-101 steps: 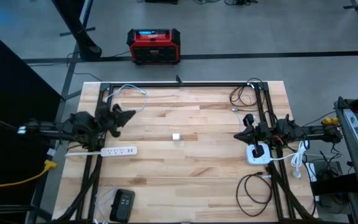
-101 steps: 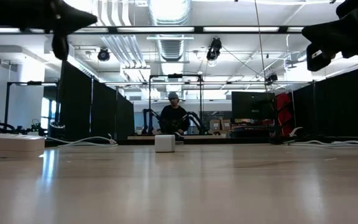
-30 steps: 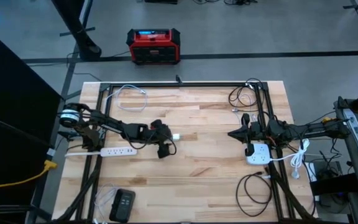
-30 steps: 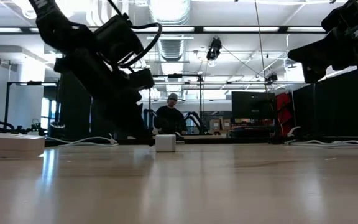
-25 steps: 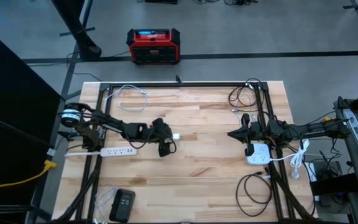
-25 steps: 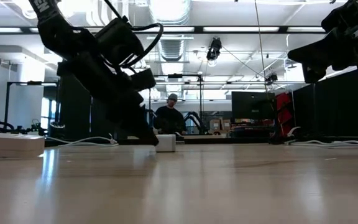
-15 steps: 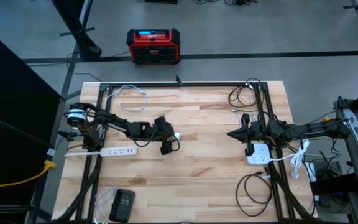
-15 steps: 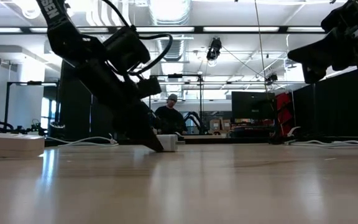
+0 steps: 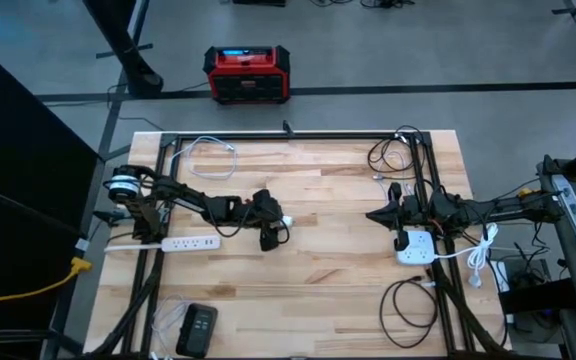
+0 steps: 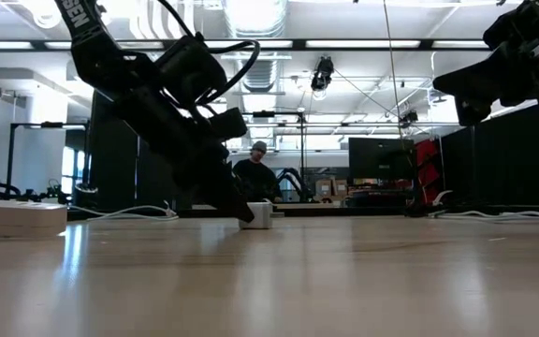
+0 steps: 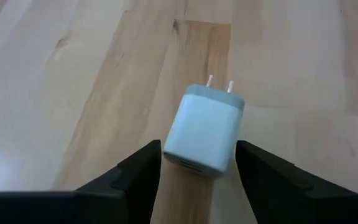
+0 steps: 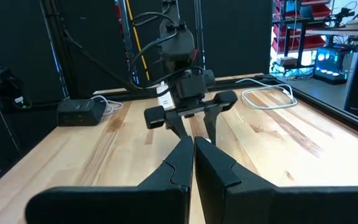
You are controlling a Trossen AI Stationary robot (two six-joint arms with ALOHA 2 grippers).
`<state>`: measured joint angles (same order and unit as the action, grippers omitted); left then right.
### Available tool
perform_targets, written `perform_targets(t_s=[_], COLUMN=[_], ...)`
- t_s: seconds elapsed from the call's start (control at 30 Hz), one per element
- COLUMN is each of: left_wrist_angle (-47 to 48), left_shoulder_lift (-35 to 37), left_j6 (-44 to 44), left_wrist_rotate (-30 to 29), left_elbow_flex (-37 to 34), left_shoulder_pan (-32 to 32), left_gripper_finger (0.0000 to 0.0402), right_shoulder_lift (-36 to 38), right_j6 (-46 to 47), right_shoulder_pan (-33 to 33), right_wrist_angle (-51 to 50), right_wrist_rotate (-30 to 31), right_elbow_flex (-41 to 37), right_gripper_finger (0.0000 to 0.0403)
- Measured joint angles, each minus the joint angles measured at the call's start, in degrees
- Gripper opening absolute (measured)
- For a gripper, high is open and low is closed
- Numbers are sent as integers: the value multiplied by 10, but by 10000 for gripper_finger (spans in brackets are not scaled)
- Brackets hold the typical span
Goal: Insert USB
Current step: Insert the white charger adapter into the left white outlet extension
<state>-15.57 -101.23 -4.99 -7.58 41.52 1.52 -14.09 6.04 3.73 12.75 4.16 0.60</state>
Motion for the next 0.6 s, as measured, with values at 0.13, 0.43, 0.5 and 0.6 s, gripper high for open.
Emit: perform_targets(t_s=[0.13,0.43,0.5,0.6], left_wrist_angle=[-11,-29,-35,-55], left_shoulder_lift=[0,-2,-6,-17], left_j6=[0,0,0,0], left_wrist_rotate=[9,12,14,27], left_elbow_flex=[0,0,0,0], left_shoulder_pan=[-2,-4,-5,-6], left_gripper_finger=[179,140,140,140], right_shoulder_lift=[0,0,0,0], right_j6=[0,0,0,0], right_shoulder_pan=[0,0,0,0], right_wrist_angle=[0,0,0,0], right_wrist_rotate=[0,0,0,1], right_elbow_flex=[0,0,0,0], right_gripper_finger=[0,0,0,0])
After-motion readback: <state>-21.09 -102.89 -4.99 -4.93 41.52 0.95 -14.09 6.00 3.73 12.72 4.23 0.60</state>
